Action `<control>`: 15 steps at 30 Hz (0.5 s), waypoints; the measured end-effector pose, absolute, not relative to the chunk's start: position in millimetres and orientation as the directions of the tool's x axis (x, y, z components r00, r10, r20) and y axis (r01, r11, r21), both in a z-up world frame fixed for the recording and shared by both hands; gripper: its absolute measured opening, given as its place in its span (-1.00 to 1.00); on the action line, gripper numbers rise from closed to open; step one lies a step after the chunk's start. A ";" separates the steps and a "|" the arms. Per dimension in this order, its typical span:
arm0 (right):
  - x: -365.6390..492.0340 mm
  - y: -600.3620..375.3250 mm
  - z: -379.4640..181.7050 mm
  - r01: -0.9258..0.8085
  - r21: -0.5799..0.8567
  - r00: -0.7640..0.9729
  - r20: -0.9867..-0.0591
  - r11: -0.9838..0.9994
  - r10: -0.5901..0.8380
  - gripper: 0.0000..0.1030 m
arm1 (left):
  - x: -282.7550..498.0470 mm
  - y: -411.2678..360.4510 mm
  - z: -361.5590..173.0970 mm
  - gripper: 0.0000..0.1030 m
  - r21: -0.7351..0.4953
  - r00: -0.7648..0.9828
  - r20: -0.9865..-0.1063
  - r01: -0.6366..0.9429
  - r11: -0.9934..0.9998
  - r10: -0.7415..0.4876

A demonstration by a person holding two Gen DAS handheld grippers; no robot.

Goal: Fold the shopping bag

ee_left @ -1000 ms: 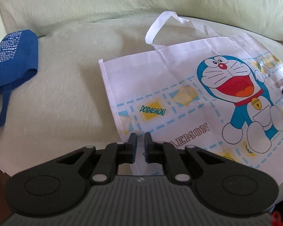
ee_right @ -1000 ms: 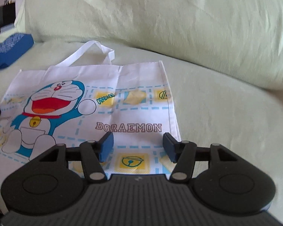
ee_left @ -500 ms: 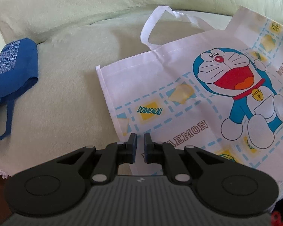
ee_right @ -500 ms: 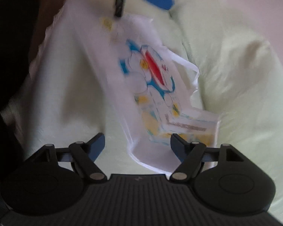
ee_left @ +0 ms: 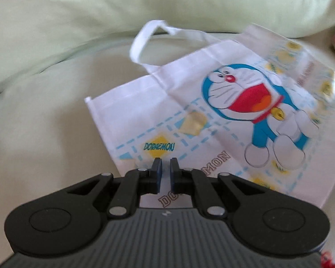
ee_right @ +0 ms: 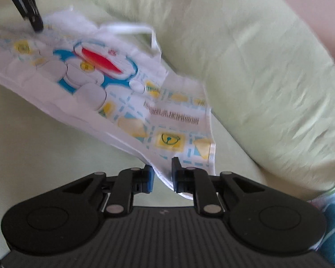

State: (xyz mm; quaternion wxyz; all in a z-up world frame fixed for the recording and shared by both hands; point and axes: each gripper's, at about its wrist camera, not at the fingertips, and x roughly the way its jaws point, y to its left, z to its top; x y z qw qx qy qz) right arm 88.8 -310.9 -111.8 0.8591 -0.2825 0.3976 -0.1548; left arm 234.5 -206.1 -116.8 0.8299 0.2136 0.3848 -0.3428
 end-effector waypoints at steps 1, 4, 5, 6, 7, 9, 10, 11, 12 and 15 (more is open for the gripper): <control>85.8 -308.2 -109.8 0.057 -0.591 0.626 -0.607 0.805 -0.490 -0.77 | 233.7 -211.5 -118.3 -0.75 0.107 0.480 -0.777 0.737 0.667 -0.406; 77.6 -287.3 -108.1 0.110 -0.545 0.589 -0.638 0.831 -0.496 -0.75 | 233.5 -226.9 -122.7 -0.75 0.134 0.510 -0.759 0.730 0.670 -0.405; 77.6 -272.6 -111.8 0.123 -0.546 0.574 -0.642 0.829 -0.508 -0.75 | 237.2 -230.3 -122.8 -0.75 0.135 0.515 -0.761 0.722 0.679 -0.396; 80.3 -253.9 -111.8 0.136 -0.533 0.568 -0.649 0.835 -0.507 -0.74 | 241.6 -233.4 -121.6 -0.75 0.158 0.531 -0.765 0.704 0.692 -0.365; 81.9 -242.5 -110.8 0.149 -0.536 0.567 -0.642 0.831 -0.516 -0.74 | 243.0 -235.1 -119.4 -0.76 0.184 0.547 -0.768 0.687 0.703 -0.333; 84.4 -223.1 -109.0 0.175 -0.550 0.568 -0.621 0.817 -0.540 -0.71 | 236.4 -233.6 -111.2 -0.75 0.173 0.542 -0.774 0.678 0.714 -0.327; 86.0 -220.6 -109.3 0.182 -0.557 0.563 -0.616 0.810 -0.551 -0.68 | 228.2 -231.3 -103.9 -0.70 0.148 0.526 -0.780 0.681 0.717 -0.339; 89.6 -221.4 -109.4 0.192 -0.552 0.557 -0.620 0.812 -0.553 -0.68 | 220.9 -230.8 -100.7 -0.66 0.154 0.528 -0.781 0.680 0.716 -0.334; 91.7 -223.5 -105.7 0.193 -0.535 0.563 -0.626 0.823 -0.539 -0.60 | 212.6 -228.5 -97.1 -0.66 0.168 0.538 -0.778 0.677 0.717 -0.324; 84.4 -214.9 -93.9 0.159 -0.541 0.615 -0.600 0.826 -0.512 -0.13 | 196.5 -216.4 -88.1 -0.66 0.174 0.554 -0.769 0.662 0.729 -0.320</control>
